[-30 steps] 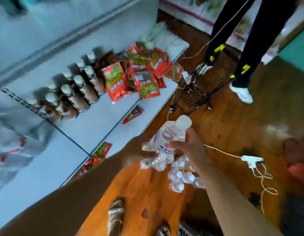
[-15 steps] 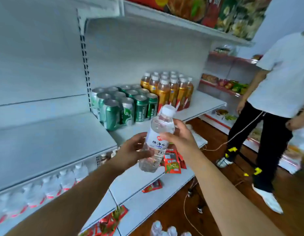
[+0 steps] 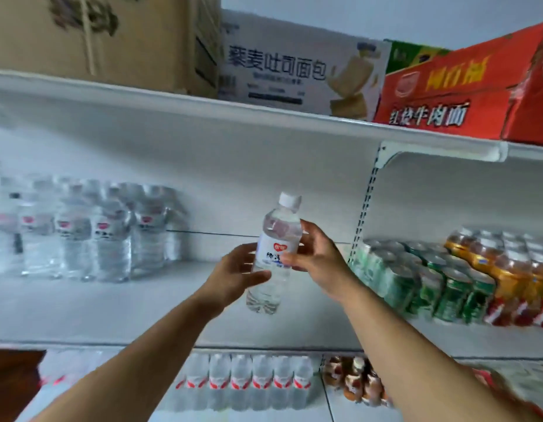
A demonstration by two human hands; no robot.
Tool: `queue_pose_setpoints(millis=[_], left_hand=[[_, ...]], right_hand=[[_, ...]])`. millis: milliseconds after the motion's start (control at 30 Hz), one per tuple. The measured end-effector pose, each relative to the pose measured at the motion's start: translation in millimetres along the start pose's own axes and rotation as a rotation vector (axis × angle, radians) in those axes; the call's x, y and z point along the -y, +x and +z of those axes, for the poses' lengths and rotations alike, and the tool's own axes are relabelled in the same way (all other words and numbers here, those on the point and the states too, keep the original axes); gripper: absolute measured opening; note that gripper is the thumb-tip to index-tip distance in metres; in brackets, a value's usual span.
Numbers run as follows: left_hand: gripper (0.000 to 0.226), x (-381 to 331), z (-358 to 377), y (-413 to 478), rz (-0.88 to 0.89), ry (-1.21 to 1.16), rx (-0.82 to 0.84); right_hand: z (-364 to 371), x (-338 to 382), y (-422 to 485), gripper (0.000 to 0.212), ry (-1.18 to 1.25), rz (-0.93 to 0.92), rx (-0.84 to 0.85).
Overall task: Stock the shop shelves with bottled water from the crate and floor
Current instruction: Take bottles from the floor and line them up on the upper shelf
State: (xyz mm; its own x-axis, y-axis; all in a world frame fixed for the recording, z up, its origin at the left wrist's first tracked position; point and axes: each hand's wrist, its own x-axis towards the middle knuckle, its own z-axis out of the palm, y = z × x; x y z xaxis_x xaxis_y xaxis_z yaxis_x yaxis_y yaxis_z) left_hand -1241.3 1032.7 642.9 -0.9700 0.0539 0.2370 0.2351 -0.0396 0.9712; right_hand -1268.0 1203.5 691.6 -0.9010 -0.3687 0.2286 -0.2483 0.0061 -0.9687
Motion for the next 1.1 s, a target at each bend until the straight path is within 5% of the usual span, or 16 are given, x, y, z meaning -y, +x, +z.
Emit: queue_pose_setpoints(millis=[400, 633, 1100], left_hand=[[0.037, 32.1, -221.2, 17.7, -0.053, 0.202, -0.267], [0.043, 56.2, -236.7, 18.5, -0.013, 0.677, -0.521], [0.038, 58.5, -231.8, 24.8, 0.026, 0.831, -0.852]], right_hand=[[197.6, -59.2, 154.6, 0.066, 0.051, 0.025, 0.113], [221.8, -77.2, 177.5, 0.064, -0.047, 0.046, 0.156], [248.8, -92.5, 198.4, 0.065, -0.142, -0.004, 0.003]])
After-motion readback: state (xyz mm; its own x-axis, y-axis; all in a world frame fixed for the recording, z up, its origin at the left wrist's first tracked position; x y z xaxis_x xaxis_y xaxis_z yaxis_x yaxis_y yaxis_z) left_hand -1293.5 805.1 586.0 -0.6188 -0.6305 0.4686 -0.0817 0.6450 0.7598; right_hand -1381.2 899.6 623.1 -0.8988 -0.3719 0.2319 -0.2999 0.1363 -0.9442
